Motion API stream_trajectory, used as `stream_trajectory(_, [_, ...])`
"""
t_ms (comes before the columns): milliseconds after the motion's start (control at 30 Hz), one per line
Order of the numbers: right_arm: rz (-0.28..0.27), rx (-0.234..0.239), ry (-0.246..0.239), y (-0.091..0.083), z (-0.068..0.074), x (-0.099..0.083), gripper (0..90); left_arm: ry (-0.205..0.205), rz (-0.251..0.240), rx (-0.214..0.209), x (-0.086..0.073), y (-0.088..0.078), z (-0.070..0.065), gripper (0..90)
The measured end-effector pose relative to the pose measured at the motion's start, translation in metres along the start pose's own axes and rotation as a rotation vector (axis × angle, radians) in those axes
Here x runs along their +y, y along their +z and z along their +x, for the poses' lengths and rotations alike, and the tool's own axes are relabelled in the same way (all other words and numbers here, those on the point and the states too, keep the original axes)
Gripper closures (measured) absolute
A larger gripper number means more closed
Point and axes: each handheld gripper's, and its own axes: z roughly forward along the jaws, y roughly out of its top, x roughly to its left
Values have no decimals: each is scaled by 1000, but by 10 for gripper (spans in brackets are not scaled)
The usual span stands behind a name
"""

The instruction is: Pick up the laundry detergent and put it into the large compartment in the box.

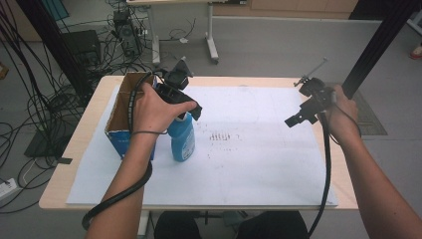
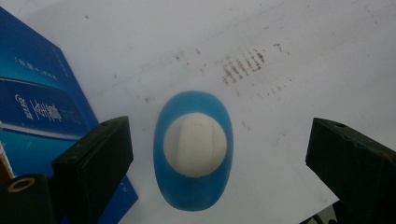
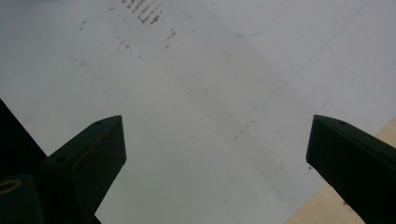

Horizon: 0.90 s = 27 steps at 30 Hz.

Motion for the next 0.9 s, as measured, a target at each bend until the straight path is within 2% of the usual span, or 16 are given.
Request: stream_trajectory(900, [10, 3, 7, 4, -4, -2, 45, -4, 21, 24, -5, 29, 4, 76])
